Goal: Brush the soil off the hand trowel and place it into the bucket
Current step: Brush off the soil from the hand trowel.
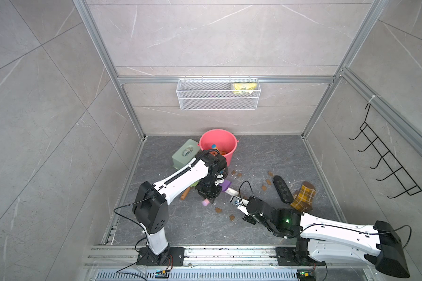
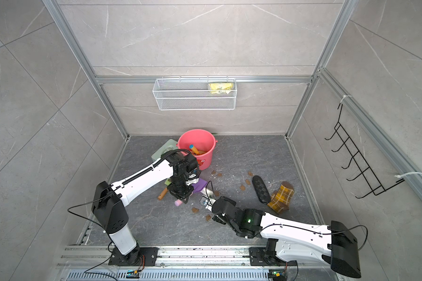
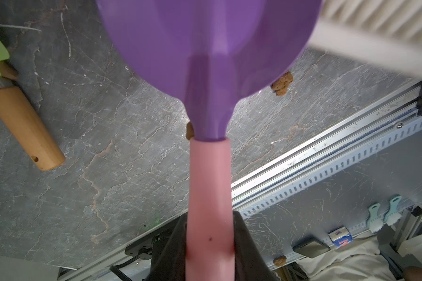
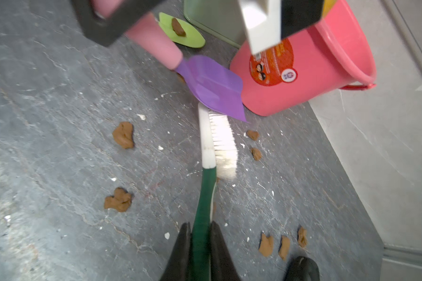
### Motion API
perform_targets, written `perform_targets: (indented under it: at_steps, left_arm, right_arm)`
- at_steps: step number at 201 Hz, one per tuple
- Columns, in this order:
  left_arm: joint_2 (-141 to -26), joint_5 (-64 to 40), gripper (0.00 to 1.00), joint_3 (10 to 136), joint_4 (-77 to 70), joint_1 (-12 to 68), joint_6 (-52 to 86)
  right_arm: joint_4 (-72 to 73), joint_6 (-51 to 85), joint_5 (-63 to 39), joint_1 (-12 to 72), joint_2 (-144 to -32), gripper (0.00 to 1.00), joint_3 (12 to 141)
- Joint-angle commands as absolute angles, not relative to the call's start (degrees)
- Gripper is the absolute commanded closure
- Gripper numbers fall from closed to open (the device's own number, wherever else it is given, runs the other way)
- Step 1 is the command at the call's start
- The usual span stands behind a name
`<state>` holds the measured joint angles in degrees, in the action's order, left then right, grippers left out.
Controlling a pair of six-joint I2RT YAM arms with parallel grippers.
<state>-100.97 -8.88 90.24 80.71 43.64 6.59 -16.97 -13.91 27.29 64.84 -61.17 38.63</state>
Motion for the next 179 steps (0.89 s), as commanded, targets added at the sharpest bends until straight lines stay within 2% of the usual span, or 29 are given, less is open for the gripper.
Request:
perform_targets:
  at_steps: [1,30,63,81,102,137,179]
  left_arm:
    - [-100.5,-8.9,1.0,92.5,83.0,43.8,4.6]
    - [-99.7,-11.4,1.0,92.6,82.0,42.8,4.5]
    - [-97.7,-21.4,1.0,91.5,79.3,37.9,4.5]
    - [-97.5,-26.3,1.0,91.2,78.5,35.9,4.6]
    - [-98.1,-29.4,1.0,90.9,78.0,35.1,4.8]
    - [-98.7,-32.5,1.0,90.6,77.4,35.1,4.8]
    - [-98.7,-32.6,1.0,89.2,77.3,35.1,4.9]
  right_arm:
    - [-18.6,-9.9,30.0,61.3,-61.6,1.0,41.5]
    - [-20.2,-7.4,28.1,59.0,-61.5,1.0,41.1]
    - [-17.2,-8.2,16.0,59.2,-58.8,1.0,38.2]
    - [-15.5,-9.5,12.7,61.2,-58.4,1.0,37.3]
    - [-12.5,-11.2,12.5,65.2,-58.5,1.0,36.9]
    - [-6.5,-11.3,11.7,65.7,-56.0,1.0,35.0]
    - [-6.1,-10.6,19.0,65.7,-55.6,1.0,35.2]
